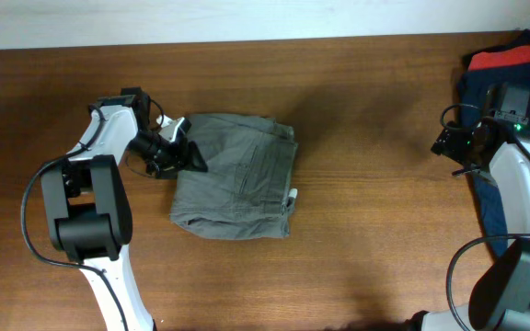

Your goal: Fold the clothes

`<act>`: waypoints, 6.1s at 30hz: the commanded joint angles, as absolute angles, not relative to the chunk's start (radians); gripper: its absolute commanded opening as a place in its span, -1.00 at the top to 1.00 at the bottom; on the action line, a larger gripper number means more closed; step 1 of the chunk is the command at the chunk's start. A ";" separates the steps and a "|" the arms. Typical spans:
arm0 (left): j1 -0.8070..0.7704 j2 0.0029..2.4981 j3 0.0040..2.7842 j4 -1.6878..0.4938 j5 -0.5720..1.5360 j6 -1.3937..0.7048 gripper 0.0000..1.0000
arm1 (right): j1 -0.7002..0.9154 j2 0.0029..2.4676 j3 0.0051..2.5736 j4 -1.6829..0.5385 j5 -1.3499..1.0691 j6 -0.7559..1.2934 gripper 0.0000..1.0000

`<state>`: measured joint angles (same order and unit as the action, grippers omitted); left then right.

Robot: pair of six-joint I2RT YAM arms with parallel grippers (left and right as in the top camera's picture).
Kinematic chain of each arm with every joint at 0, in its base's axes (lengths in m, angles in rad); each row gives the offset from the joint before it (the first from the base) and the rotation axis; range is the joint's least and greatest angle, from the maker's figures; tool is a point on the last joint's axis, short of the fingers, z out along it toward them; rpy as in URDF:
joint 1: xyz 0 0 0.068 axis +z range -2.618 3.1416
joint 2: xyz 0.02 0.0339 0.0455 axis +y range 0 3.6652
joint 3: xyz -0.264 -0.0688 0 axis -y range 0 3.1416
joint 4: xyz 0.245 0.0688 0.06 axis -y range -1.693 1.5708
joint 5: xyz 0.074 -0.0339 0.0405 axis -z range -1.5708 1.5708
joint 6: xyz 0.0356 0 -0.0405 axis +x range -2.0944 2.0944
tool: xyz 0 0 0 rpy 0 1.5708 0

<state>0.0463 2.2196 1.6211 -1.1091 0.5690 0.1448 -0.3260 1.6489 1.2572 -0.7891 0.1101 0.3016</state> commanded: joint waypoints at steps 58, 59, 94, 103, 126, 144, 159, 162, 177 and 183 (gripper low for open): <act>0.588 2.233 1.614 -0.474 0.216 -1.130 0.98 | -0.327 1.649 1.253 -0.789 0.112 0.297 -0.97; 0.584 2.233 1.614 -0.458 0.216 -1.130 0.98 | -0.327 1.649 1.253 -0.789 0.112 0.297 -0.97; 0.352 2.233 1.614 -0.348 -0.110 -1.240 0.81 | -0.327 1.649 1.253 -0.789 0.112 0.297 -0.98; 0.345 2.234 1.614 -0.316 -0.093 -1.241 0.80 | -0.327 1.649 1.253 -0.789 0.112 0.297 -0.97; 0.335 2.297 1.615 -0.162 0.019 -1.240 0.67 | -0.327 1.649 1.253 -0.789 0.112 0.297 -0.98; 0.334 2.306 1.615 -0.126 0.023 -1.145 0.58 | -0.327 1.649 1.253 -0.789 0.112 0.297 -0.98; 0.353 2.333 1.615 -0.122 0.162 -1.022 -0.23 | -0.327 1.649 1.253 -0.789 0.112 0.297 -0.98; 0.370 2.332 1.615 -0.128 0.229 -1.022 -0.30 | -0.327 1.649 1.253 -0.789 0.112 0.297 -0.98; 0.409 2.240 1.615 -0.303 0.288 -0.970 -0.15 | -0.327 1.649 1.253 -0.789 0.112 0.297 -0.98; 0.409 2.165 1.615 -0.413 0.231 -0.970 0.17 | -0.327 1.649 1.253 -0.789 0.112 0.297 -0.97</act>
